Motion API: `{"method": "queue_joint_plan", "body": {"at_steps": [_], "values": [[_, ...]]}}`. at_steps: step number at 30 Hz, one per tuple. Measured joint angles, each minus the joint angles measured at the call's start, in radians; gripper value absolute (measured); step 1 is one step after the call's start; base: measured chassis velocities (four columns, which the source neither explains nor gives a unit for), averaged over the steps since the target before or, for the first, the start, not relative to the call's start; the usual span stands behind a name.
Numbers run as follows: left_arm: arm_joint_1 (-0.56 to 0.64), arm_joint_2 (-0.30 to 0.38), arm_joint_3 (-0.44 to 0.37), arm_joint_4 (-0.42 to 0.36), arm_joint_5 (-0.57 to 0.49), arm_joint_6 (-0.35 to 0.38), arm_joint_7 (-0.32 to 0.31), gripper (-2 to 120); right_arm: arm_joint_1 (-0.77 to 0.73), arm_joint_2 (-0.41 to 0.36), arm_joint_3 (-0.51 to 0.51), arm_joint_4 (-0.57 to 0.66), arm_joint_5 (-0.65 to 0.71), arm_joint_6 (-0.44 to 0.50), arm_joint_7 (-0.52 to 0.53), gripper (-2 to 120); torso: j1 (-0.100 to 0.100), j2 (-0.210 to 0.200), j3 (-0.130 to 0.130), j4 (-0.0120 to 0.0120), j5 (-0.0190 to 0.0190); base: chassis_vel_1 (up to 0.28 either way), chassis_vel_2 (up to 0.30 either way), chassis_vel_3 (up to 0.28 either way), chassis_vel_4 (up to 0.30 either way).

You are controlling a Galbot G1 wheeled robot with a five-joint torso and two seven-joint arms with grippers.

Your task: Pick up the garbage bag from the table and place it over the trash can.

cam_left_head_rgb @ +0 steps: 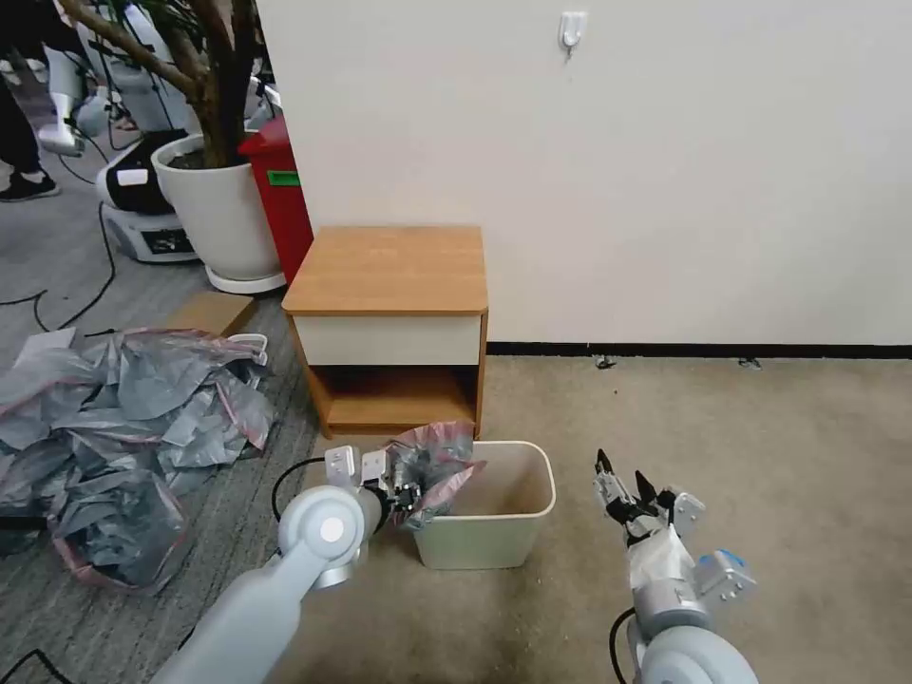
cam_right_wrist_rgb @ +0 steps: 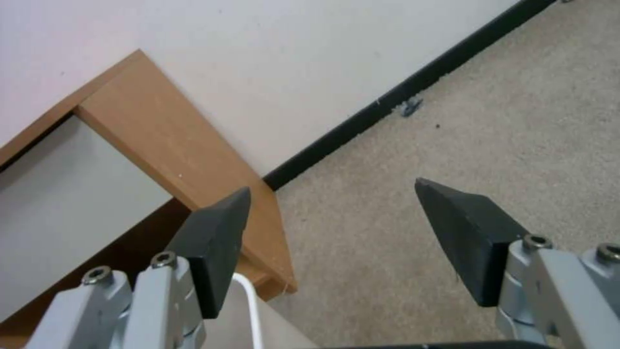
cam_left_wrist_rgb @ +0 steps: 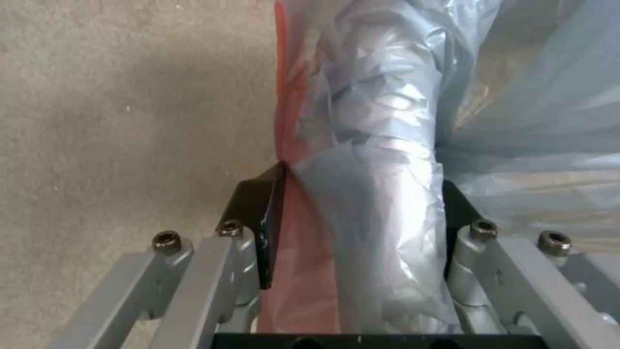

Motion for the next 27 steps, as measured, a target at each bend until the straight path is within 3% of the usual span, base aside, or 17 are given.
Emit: {"method": "queue_joint_plan", "body": {"at_steps": [9, 12, 20, 27], "values": [[-0.037, -0.015, 0.018, 0.03, -0.023, 0.006, -0.025, 20, 0.013, 0.001, 0.0, -0.018, 0.008, -0.001, 0.003, 65, 0.0, 0.0, 0.0, 0.0001, 0.0, 0.0, 0.0, 0.0, 0.0], [-0.038, -0.015, 0.02, 0.031, -0.031, 0.006, -0.031, 5, 0.014, -0.004, 0.0, -0.019, 0.009, -0.001, 0.003, 65, 0.0, 0.0, 0.0, -0.0001, -0.0003, 0.0, 0.0, 0.0, 0.0], [-0.016, -0.008, 0.005, 0.01, -0.066, 0.022, -0.059, 3, 0.011, -0.019, 0.009, 0.002, 0.013, -0.001, 0.004, 65, 0.0, 0.0, 0.0, -0.0003, -0.0006, 0.0, 0.0, 0.0, 0.0], [0.025, -0.008, -0.029, -0.016, -0.057, 0.023, -0.044, 3, -0.004, -0.04, 0.015, 0.058, 0.003, -0.009, 0.003, 65, 0.0, 0.0, 0.0, -0.0004, -0.0008, 0.0, 0.0, 0.0, 0.0]]}}
